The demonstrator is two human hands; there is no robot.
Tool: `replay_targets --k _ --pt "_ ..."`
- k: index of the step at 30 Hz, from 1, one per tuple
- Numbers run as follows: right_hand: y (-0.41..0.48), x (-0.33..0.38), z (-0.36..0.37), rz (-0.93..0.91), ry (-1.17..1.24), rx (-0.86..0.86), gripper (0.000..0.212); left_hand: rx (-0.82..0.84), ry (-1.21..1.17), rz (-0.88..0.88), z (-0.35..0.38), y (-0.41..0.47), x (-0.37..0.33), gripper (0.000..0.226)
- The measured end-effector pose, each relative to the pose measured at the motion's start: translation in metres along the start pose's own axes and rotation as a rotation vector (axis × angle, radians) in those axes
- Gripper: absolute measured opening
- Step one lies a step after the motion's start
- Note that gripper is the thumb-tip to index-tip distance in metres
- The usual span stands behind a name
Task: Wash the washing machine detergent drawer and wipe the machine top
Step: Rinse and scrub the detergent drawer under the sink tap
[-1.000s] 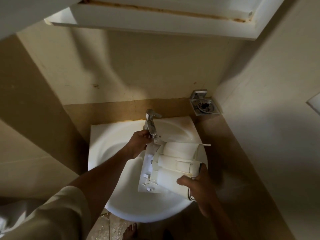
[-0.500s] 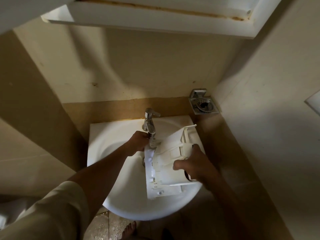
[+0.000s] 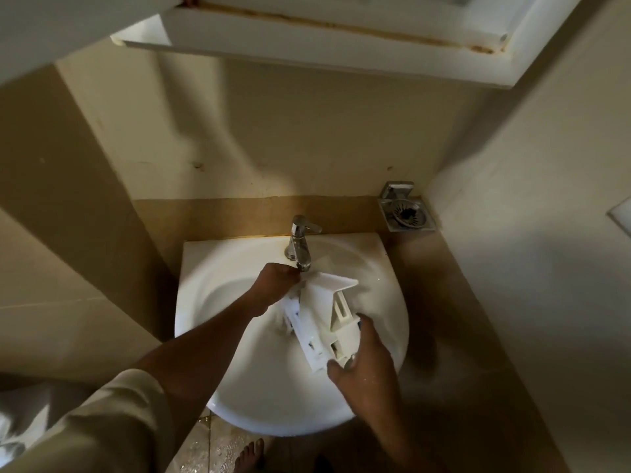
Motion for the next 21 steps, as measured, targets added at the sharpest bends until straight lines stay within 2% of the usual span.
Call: replay_targets --k 4,8,11,15,17,21 --pt "0.0 -0.006 0.015 -0.026 0.089 0.033 0.075 -0.087 0.044 -0.016 -0.015 0.003 -0.005 0.007" --pt "0.012 -0.008 0.003 -0.077 0.159 0.106 0.067 -0.014 0.175 0.056 -0.017 0.005 -0.009 0.021" --pt "0.016 -0.005 -0.004 -0.122 0.081 0.153 0.069 0.074 0.263 0.059 -0.005 0.004 -0.011 0.029" --pt "0.02 0.001 -0.011 -0.193 -0.106 0.153 0.076 0.105 0.312 0.074 0.004 -0.001 -0.018 0.029" --pt "0.024 0.007 -0.014 -0.259 -0.215 0.169 0.08 0.103 0.273 0.07 -0.001 -0.004 -0.018 0.025" --pt "0.028 0.016 -0.015 -0.39 -0.349 0.246 0.078 -0.014 0.018 -0.011 -0.019 -0.005 -0.005 0.018"
Point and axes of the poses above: each hand's wrist, its own y-axis towards the middle knuckle, its own z-axis out of the palm, x = y × z, the point moved 10 cm from there along y, towards the middle knuckle, and after that the axes turned 7 degrees about x, right-handed, at the moved point
